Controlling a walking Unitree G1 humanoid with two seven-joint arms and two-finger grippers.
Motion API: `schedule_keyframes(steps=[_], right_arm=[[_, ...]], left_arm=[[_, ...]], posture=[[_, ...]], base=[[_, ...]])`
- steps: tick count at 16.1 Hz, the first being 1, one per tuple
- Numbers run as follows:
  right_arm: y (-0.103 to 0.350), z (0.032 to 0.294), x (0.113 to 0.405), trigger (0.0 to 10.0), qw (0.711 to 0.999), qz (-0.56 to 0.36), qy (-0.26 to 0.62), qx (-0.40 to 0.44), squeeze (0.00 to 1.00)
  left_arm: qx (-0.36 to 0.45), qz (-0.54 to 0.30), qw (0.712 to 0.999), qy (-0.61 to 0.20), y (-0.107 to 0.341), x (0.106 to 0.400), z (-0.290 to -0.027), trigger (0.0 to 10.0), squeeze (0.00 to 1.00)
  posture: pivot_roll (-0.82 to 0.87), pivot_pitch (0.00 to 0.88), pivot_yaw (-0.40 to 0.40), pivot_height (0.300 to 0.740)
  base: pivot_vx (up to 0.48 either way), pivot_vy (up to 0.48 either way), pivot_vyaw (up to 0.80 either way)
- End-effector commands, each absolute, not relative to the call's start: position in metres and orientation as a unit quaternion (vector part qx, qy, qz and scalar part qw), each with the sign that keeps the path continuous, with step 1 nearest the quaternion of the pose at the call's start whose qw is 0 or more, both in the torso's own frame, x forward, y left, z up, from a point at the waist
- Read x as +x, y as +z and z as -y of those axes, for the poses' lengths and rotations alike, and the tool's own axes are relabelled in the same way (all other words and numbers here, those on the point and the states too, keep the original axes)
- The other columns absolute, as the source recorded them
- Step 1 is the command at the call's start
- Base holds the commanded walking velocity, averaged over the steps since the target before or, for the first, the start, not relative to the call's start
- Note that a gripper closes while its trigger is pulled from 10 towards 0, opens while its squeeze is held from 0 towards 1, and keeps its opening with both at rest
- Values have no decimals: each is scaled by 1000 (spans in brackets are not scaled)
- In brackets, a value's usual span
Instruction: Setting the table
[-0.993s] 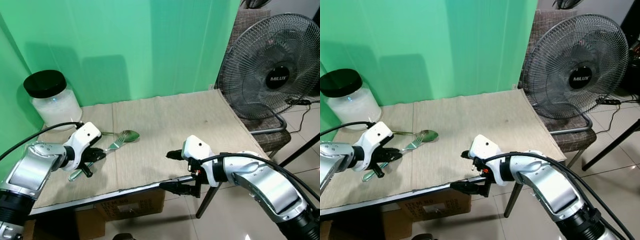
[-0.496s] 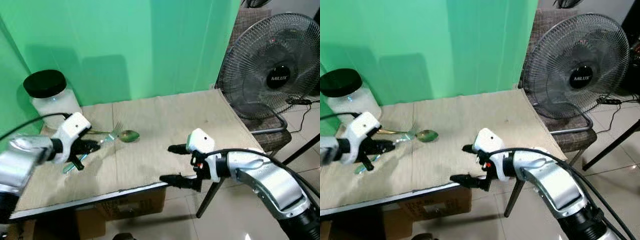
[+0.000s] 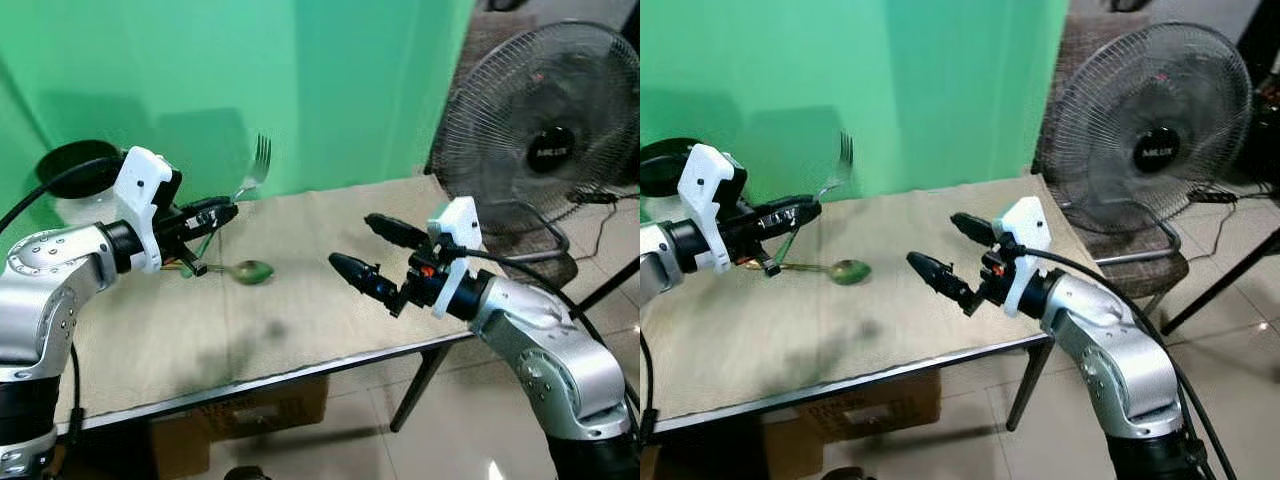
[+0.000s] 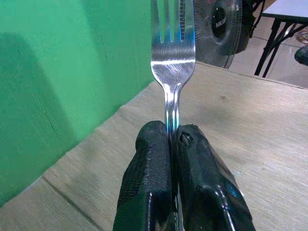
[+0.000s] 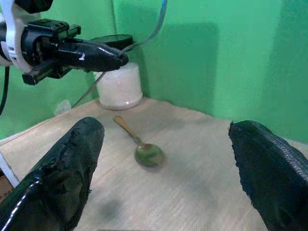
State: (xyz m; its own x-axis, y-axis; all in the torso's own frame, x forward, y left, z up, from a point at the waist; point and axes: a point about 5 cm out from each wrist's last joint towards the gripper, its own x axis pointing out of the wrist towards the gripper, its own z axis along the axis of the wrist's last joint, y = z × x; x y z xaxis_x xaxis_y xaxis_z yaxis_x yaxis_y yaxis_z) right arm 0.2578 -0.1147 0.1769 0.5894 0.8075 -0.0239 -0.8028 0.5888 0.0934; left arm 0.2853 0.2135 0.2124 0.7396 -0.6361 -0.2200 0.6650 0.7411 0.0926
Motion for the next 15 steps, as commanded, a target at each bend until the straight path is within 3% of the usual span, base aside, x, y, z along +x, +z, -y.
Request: schedule_keyframes(steps=[1, 13, 14, 15], right_arm=[[182, 116, 259, 10000, 894, -20, 447, 32, 0], [182, 116, 259, 10000, 894, -20, 447, 32, 0], [175, 128, 254, 10000, 921, -34, 387, 6, 0], [170, 133, 251, 10000, 926, -48, 374, -13, 0]], left_arm=[[89, -79, 930, -347, 218, 286, -214, 0, 0], [89, -79, 930, -347, 218, 286, -214, 0, 0], [147, -62, 932, -325, 197, 275, -187, 10000, 0], [182, -78, 926, -321, 179, 267, -179, 10000, 0]], posture=[[107, 0, 13, 740], [107, 0, 13, 740], [34, 0, -2, 740], [34, 0, -2, 740]], base=[[0, 0, 0], [0, 0, 0], [0, 0, -775], [0, 0, -775]])
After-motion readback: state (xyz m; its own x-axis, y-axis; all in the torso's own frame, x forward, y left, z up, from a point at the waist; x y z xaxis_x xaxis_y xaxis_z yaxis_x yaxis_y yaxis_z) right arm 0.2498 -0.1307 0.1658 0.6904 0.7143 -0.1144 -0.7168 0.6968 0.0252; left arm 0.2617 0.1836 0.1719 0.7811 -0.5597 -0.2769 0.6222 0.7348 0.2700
